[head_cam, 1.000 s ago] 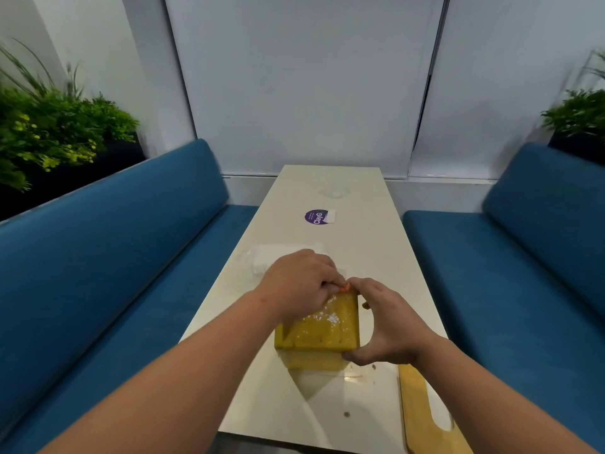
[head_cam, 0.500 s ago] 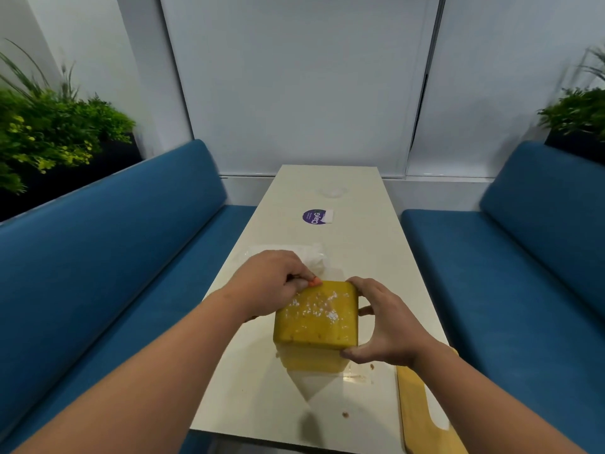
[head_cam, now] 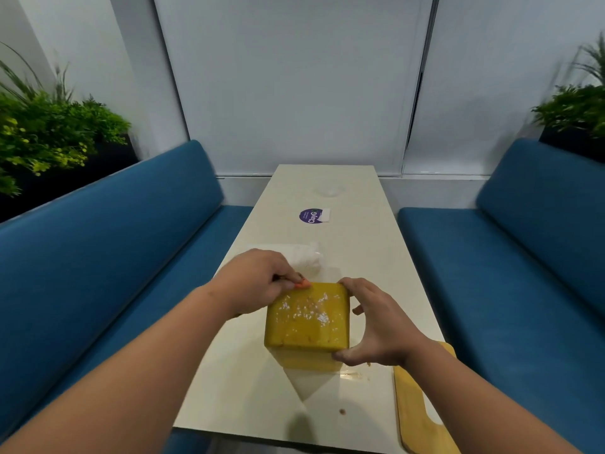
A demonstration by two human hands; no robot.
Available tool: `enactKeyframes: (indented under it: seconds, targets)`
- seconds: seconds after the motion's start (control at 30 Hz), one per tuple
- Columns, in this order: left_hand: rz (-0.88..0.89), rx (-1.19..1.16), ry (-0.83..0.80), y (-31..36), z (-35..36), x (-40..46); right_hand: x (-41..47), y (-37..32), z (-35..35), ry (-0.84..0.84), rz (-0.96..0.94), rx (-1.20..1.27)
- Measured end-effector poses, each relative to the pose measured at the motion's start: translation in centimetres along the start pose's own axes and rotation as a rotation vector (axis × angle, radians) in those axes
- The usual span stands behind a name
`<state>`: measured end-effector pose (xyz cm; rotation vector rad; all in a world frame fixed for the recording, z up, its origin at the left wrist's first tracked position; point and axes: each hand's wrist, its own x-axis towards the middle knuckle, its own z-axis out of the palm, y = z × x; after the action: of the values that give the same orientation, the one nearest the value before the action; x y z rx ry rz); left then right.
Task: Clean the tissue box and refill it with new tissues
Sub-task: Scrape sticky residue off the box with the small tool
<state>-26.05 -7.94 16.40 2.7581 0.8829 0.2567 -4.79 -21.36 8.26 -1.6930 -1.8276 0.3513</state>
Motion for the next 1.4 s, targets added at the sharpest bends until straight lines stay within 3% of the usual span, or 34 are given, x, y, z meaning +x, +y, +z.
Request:
enactKeyframes:
  seconds: [0.37,0.6,0.87,1.27,1.4]
  targets:
    - [0.174,0.097,0.056,4.9,1.8,1.9,-0.4,-0.1,-0.2,0.007,-0.013,-0.041]
    - [-0.046,-0.127,0.15,-1.8,1.5,-1.2,0.2,-0.2,-0.7,-0.058,0.028,-0.078]
    - [-0.144,-0.241,0.277,-1.7,3.2,-1.1,1.6,-2.1,-0.7,-0.139,0.03,-0.161]
    - [-0.079,-0.267,0.383,-1.3,5.3,-6.6,1.6,-1.9,-1.0,-0.15,-0.013,-0.154]
    - [-0.098,-0.146,0.415,-1.2,4.3,-4.8,1.6,-2.0,-1.1,-0.156,-0.02,-0.143]
